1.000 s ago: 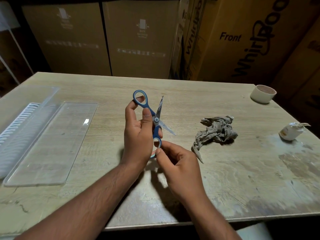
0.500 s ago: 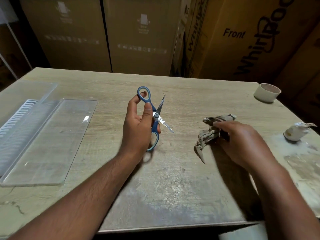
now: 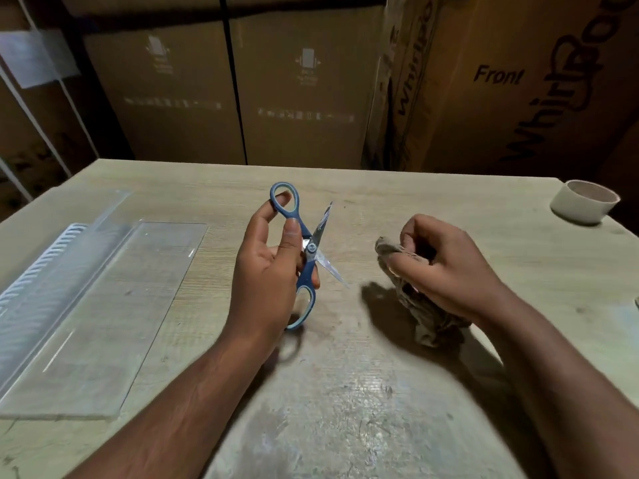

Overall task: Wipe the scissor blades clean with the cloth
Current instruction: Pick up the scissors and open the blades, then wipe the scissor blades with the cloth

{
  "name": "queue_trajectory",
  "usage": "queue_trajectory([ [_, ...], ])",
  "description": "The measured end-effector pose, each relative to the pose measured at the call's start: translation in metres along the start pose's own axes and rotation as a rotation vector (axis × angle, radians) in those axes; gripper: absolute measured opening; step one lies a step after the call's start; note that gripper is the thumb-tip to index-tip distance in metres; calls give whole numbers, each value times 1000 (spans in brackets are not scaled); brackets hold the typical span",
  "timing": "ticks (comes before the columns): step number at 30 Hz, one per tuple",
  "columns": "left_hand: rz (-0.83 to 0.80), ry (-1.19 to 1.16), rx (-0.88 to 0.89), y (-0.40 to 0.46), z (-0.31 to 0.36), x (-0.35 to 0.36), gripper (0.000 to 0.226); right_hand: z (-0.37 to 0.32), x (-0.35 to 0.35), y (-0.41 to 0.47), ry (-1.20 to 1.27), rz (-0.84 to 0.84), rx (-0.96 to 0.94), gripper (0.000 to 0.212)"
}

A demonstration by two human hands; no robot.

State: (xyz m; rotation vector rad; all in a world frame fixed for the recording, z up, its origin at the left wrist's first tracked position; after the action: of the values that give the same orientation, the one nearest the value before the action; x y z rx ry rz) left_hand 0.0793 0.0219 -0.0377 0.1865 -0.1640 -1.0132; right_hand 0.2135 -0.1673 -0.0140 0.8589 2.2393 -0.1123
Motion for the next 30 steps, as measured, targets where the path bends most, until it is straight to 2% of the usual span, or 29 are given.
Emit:
queue_trajectory([
  [5,-6,-33,9,3,2,-1,37,0,18,-10,197,-129,-83,17],
  [8,7,-42,20,4,3,-4,35,-4,21,-10,245,-194,-90,31],
  [11,22,-47,11,4,2,-6,33,-6,27,-10,310,-231,-70,33],
  [14,11,-49,-5,3,1,-5,33,-5,23,-9,237,-129,-48,41],
  [16,0,-48,-11,3,1,-4,33,-2,19,-8,309,-76,-26,34],
  [20,-19,-70,-26,-1,5,-4,38,0,12,-9,351,-47,-81,14],
  [25,-59,-121,-63,-6,4,-3,53,-7,22,-10,547,-63,-136,16],
  [30,-110,-101,-85,-4,1,0,42,-20,22,-17,396,31,-196,12],
])
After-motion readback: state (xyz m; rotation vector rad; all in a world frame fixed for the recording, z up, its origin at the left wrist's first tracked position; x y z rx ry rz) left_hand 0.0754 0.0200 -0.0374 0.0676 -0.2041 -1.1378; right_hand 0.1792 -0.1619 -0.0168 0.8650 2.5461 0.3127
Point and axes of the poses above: each hand's wrist, its own y-axis towards the middle knuckle, its own x-axis out of the palm, z = x × y, the point moved 7 cm from there along y, towards the middle knuckle, and after that the axes turned 10 degrees about -z, right-handed, at the moved point
